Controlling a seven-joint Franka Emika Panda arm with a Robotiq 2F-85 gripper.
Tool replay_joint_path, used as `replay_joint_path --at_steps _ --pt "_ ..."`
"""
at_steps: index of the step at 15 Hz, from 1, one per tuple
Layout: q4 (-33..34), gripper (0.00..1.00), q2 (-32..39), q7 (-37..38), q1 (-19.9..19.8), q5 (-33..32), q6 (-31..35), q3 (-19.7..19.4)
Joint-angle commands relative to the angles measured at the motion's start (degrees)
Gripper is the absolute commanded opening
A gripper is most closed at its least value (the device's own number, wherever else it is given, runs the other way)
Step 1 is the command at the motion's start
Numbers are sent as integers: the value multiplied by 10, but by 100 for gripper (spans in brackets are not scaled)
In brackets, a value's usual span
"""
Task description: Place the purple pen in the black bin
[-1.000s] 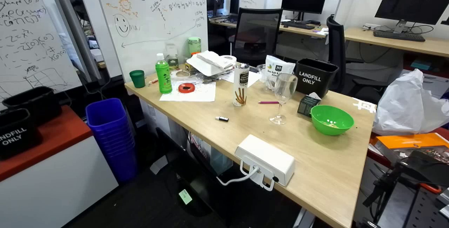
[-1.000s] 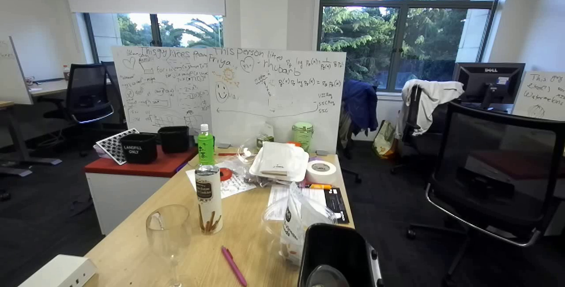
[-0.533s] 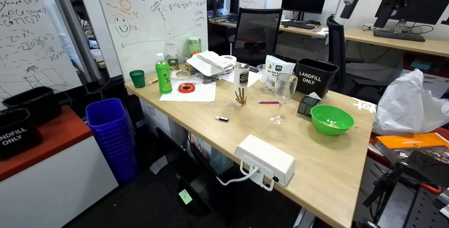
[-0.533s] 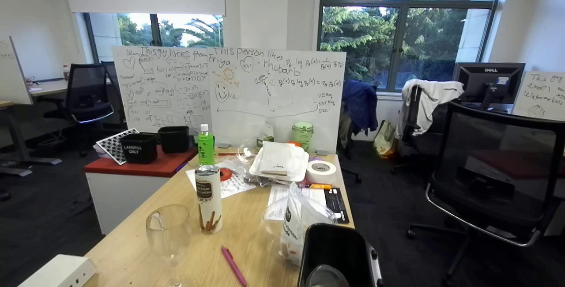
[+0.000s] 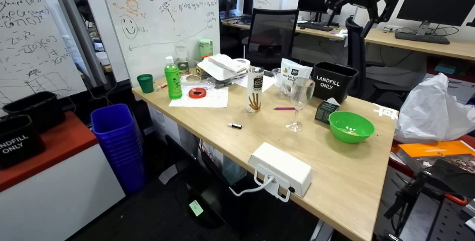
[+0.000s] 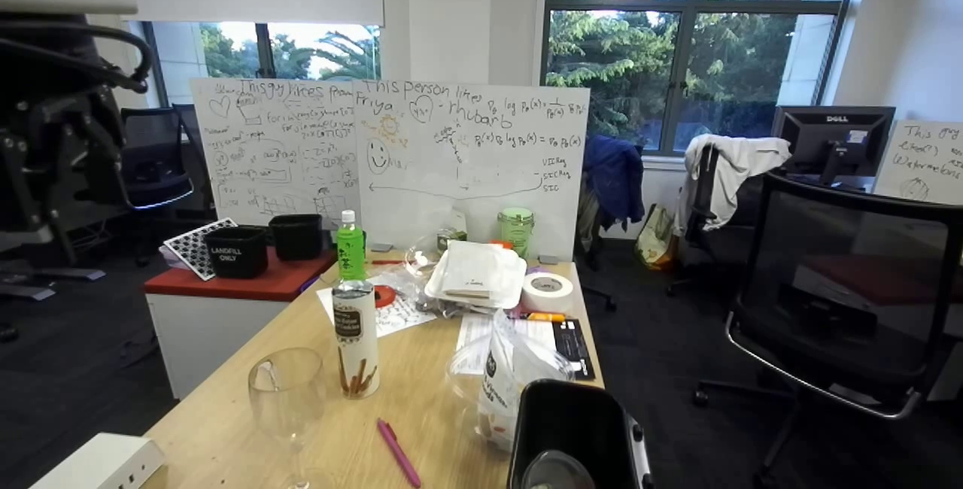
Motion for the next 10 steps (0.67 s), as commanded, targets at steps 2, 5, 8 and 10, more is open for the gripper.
replay_joint_path --at_steps 2,5,8,10 --pt "1 100 -7 0 3 -1 -3 -1" --pt "0 100 -10 0 3 -1 -3 -1" --pt "-1 100 -10 0 3 -1 -3 -1" --pt "4 100 2 27 1 13 13 0"
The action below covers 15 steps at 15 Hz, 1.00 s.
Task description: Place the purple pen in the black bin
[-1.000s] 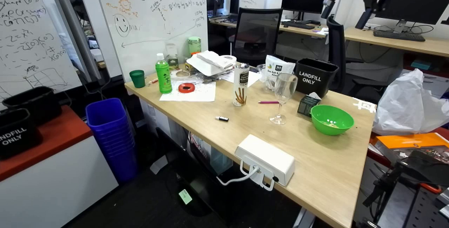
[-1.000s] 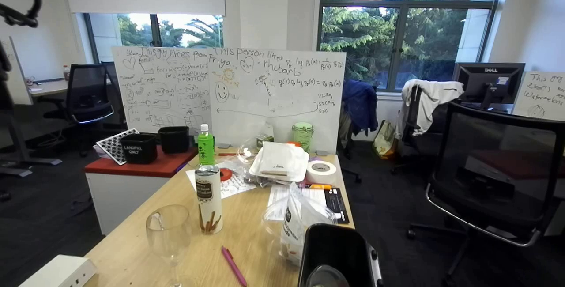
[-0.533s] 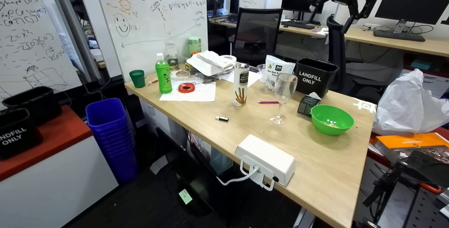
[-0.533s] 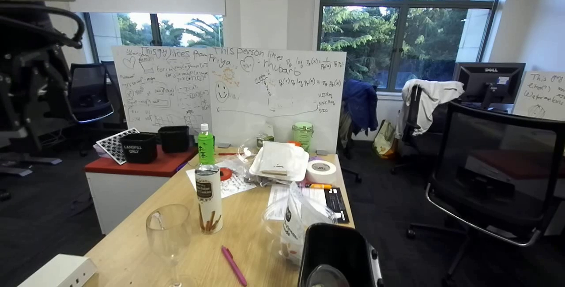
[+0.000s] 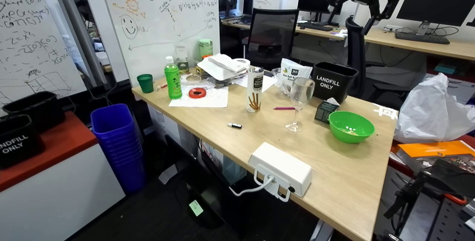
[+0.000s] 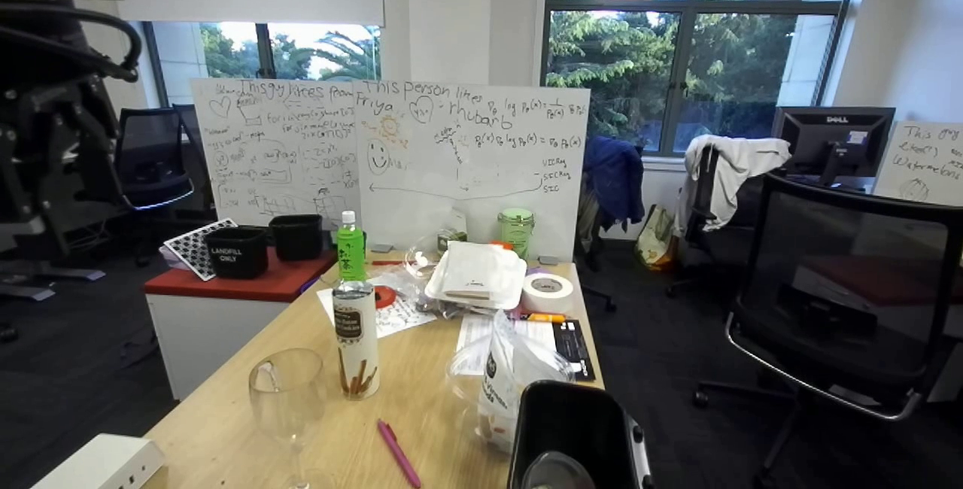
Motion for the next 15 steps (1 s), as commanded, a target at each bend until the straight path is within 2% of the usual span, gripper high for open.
replay_joint_path --at_steps 1,7,15 --pt "16 100 25 78 -9 2 6 6" --pt "63 100 112 251 -5 18 58 -10" --pt "114 100 222 439 -4 30 173 -63"
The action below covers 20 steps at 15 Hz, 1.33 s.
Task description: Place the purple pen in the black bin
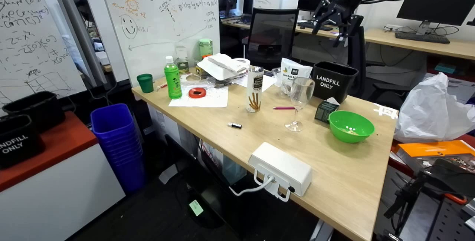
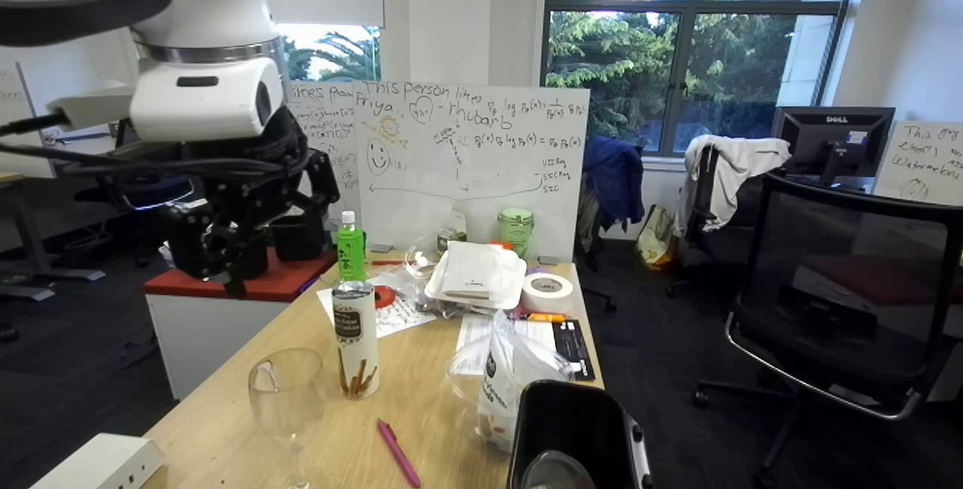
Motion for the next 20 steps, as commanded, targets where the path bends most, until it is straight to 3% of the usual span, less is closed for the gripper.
replay_joint_path --at_steps 1,4,10,11,14,20 --pt "20 100 46 83 2 26 48 -10" --pt "28 100 90 147 7 39 107 -14" --pt "29 100 173 224 28 -5 247 -43" --pt "21 100 156 192 16 13 215 -31" --pt "26 100 175 206 24 7 243 -39" --pt "42 100 187 205 17 20 226 -34"
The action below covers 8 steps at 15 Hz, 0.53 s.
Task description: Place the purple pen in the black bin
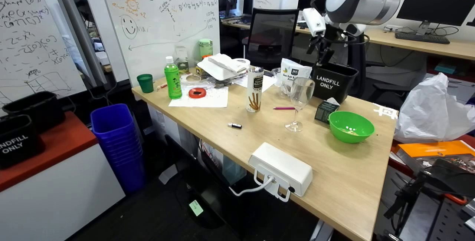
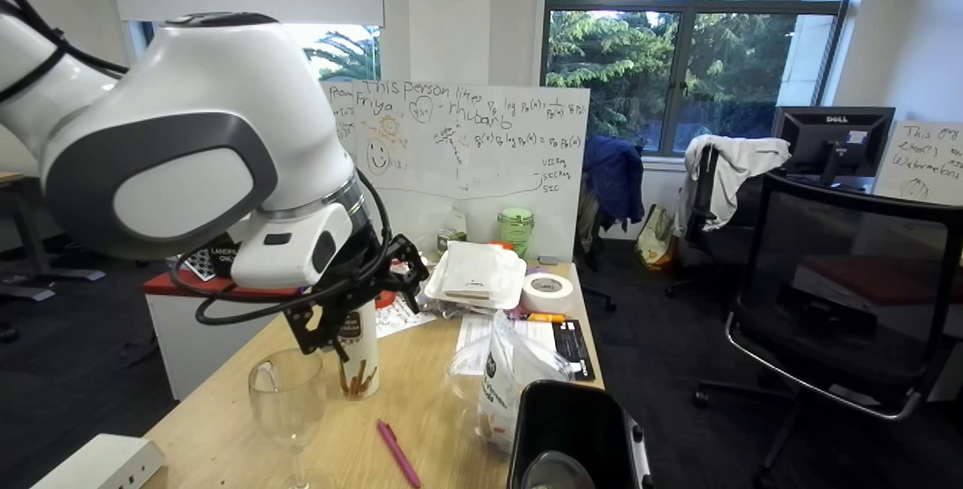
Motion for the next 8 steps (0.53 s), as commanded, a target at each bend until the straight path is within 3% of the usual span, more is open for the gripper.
replay_joint_path --at_steps 1,4,8 --pt "18 100 19 -13 -10 24 -21 5" --pt "39 100 56 -40 -31 55 -19 16" --pt "80 100 111 -129 -82 118 -59 61"
